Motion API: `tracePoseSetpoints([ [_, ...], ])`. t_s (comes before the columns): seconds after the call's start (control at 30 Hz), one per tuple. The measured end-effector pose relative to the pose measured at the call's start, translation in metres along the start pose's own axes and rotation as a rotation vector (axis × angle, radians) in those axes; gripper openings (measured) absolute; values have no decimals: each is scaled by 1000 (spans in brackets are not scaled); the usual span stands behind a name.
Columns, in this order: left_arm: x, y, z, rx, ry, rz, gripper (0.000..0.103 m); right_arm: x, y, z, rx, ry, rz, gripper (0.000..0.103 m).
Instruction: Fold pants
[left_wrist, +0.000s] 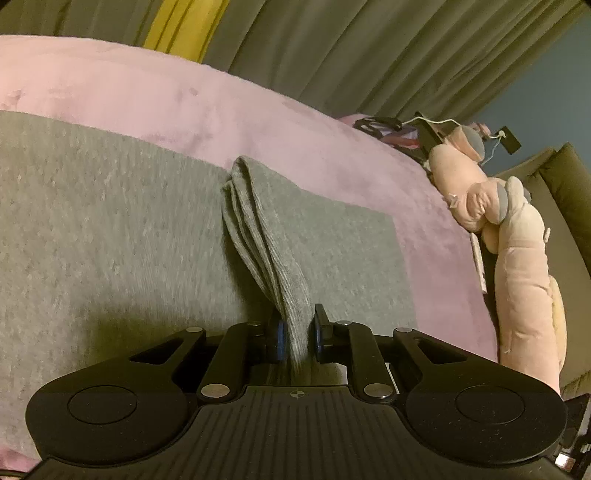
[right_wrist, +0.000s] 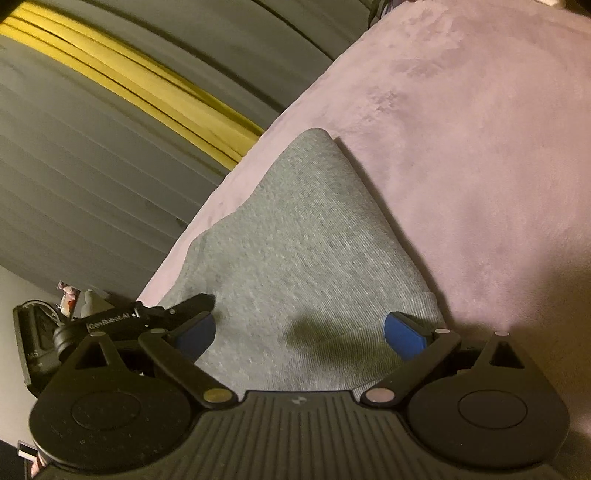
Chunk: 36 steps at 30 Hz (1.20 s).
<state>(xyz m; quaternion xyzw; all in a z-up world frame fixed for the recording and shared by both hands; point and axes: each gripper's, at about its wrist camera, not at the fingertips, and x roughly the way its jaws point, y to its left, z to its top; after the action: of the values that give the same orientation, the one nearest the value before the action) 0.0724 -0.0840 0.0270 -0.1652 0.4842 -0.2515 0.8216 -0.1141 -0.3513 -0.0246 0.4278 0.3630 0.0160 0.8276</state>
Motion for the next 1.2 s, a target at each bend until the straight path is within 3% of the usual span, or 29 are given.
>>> tracePoseSetpoints([
  [0.53, -20, 9, 10, 28, -37, 15, 16, 6, 18, 1, -126, 32, -3, 98],
  [0.67, -38, 27, 15, 38, -75, 61, 16, 6, 20, -1, -144, 38, 10, 99],
  [0.87, -57, 66, 15, 26, -117, 172, 17, 16, 13, 2, -120, 64, -39, 99],
  [1.0, -59, 84, 10, 8, -116, 214, 23, 24, 11, 2, -119, 86, -63, 99],
  [1.13, -67, 91, 8, -36, -174, 217, 47, 24, 21, 0, -175, 57, -92, 99],
  [1.2, -69, 97, 8, -89, -193, 202, 50, 22, 30, -3, -220, 24, -108, 99],
])
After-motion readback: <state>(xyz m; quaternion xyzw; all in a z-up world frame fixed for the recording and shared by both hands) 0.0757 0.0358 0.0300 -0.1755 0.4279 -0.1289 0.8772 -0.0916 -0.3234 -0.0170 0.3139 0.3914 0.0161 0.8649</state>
